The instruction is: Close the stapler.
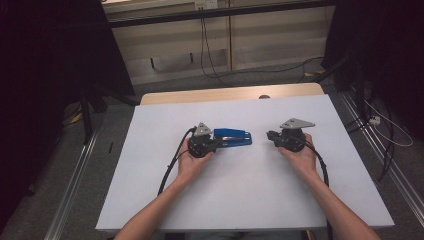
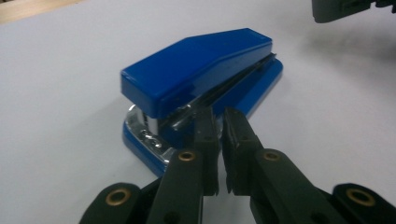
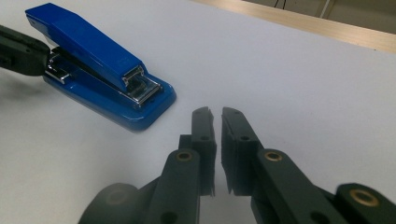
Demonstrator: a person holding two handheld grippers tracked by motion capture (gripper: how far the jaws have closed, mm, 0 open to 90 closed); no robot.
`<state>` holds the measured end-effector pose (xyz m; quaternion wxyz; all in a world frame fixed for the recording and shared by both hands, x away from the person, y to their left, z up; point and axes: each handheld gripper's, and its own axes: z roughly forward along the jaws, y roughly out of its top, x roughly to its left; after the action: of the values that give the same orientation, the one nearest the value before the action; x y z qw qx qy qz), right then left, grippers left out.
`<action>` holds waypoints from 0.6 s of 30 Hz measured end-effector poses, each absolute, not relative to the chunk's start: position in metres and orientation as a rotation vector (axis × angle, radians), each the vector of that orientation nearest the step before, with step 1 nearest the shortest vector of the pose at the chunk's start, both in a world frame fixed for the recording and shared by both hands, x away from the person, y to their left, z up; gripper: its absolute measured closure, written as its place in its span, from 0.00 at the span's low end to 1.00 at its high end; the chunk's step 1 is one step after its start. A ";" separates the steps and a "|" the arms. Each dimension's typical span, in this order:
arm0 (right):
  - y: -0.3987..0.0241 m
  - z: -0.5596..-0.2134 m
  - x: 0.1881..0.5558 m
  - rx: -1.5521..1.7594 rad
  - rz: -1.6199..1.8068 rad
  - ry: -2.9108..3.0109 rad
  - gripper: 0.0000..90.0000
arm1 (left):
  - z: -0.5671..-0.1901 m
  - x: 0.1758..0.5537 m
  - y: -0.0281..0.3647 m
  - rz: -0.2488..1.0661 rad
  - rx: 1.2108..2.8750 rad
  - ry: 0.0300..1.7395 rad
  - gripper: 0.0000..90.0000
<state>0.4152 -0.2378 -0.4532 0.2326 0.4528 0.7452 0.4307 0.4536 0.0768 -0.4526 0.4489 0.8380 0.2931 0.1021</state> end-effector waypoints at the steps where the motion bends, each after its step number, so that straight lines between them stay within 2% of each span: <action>1: -0.238 -0.453 0.415 1.243 1.188 2.043 0.92 | -0.453 0.453 0.076 0.250 2.072 0.723 0.94; 6: -0.238 -0.453 0.414 1.255 1.208 2.036 0.80 | -0.451 0.449 0.076 0.241 2.059 0.721 0.92; 9: -0.238 -0.453 0.412 1.263 1.225 2.025 0.70 | -0.449 0.449 0.079 0.237 2.039 0.727 0.83; 14: -0.239 -0.453 0.412 1.296 1.252 2.002 0.54 | -0.446 0.449 0.081 0.227 2.006 0.736 0.77; 18: -0.241 -0.452 0.411 1.315 1.276 1.968 0.40 | -0.445 0.446 0.082 0.246 1.998 0.736 0.68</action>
<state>0.4109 -0.2410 -0.4517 0.2245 0.4766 0.7132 0.4624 0.4457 0.0822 -0.4447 0.4787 0.8184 0.3015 0.1008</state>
